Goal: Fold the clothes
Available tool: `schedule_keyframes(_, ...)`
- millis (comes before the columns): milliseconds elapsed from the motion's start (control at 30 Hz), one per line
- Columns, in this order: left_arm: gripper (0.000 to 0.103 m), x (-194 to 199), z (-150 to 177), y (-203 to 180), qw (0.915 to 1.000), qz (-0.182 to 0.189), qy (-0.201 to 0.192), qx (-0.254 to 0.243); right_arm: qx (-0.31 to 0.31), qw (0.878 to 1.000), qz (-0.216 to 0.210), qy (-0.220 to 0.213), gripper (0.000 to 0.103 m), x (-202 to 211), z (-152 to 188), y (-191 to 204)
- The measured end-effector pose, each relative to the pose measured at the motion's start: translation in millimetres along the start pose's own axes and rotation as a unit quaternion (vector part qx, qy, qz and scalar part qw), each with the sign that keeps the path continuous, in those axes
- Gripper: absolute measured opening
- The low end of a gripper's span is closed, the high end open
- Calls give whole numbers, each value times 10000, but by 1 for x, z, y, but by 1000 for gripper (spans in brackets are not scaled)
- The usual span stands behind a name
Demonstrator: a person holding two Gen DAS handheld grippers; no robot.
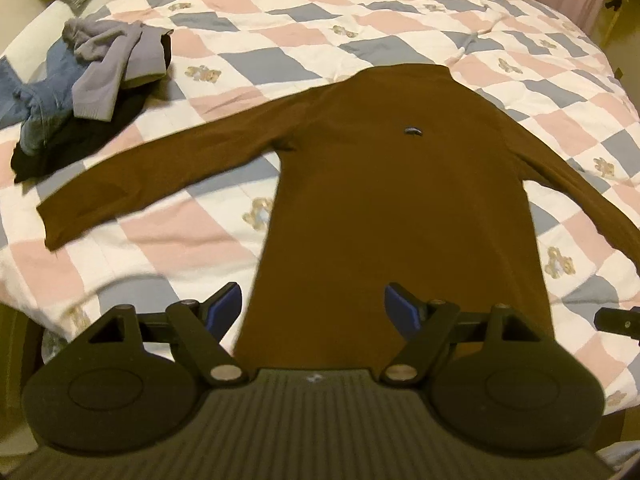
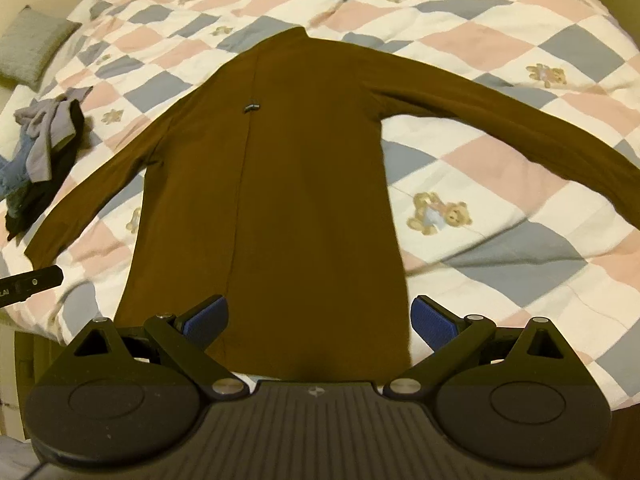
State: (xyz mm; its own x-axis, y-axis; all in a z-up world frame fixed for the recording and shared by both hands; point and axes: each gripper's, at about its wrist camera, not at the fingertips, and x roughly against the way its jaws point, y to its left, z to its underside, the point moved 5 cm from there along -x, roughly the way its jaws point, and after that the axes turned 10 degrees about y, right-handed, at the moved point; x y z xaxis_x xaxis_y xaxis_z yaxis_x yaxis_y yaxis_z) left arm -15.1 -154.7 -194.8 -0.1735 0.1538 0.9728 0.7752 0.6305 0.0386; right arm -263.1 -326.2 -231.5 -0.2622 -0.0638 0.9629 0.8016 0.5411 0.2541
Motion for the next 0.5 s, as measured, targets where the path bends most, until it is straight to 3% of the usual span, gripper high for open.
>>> schedule_keyframes(267,78,-28,-35,63,9996,144,197,130,46,9997,132,210,100,-26,-29,54)
schedule_keyframes(500,78,-62,-54,98,9972,618,411,99,-125,9980,310,530,100,-57,-42,78)
